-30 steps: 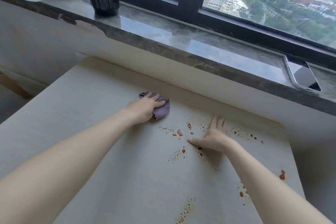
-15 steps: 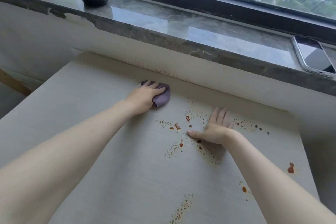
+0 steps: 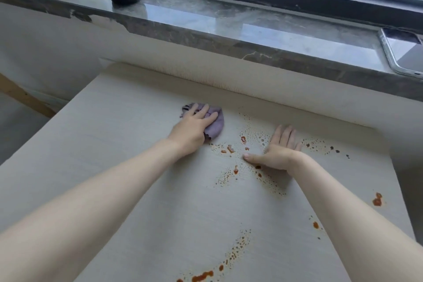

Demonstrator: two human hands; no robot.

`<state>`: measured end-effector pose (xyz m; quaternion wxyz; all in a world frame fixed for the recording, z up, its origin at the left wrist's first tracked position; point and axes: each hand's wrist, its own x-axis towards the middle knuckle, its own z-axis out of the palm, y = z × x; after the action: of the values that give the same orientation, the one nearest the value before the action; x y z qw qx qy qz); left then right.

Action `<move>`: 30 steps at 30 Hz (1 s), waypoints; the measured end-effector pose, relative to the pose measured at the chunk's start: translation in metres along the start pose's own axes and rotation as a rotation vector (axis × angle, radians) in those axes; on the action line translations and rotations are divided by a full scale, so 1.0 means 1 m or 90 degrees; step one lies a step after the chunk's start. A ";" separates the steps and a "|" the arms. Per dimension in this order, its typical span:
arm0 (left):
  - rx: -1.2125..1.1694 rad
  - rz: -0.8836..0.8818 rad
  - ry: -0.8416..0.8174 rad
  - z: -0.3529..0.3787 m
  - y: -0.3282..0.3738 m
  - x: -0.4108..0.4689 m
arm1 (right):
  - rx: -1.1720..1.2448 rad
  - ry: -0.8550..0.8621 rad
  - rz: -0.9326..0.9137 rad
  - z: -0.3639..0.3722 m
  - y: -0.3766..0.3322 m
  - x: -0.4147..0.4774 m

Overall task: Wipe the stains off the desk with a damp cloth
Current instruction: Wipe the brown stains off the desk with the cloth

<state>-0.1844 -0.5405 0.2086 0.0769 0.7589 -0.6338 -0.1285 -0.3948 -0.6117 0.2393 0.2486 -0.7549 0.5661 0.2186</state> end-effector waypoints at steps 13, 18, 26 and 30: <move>0.118 0.152 0.048 0.000 -0.005 -0.037 | 0.018 0.003 -0.001 -0.001 -0.003 -0.007; 0.174 0.054 0.044 -0.005 -0.012 -0.023 | 0.020 -0.005 -0.002 -0.002 -0.002 -0.008; 0.034 0.137 -0.029 0.003 -0.003 -0.048 | 0.025 0.005 0.004 -0.002 -0.003 -0.008; -0.028 -0.002 -0.007 0.004 0.025 -0.038 | 0.026 0.007 0.005 -0.002 -0.004 -0.011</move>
<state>-0.2150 -0.5079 0.2153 0.0898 0.7572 -0.6301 -0.1467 -0.3940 -0.6037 0.2482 0.2602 -0.7484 0.5750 0.2037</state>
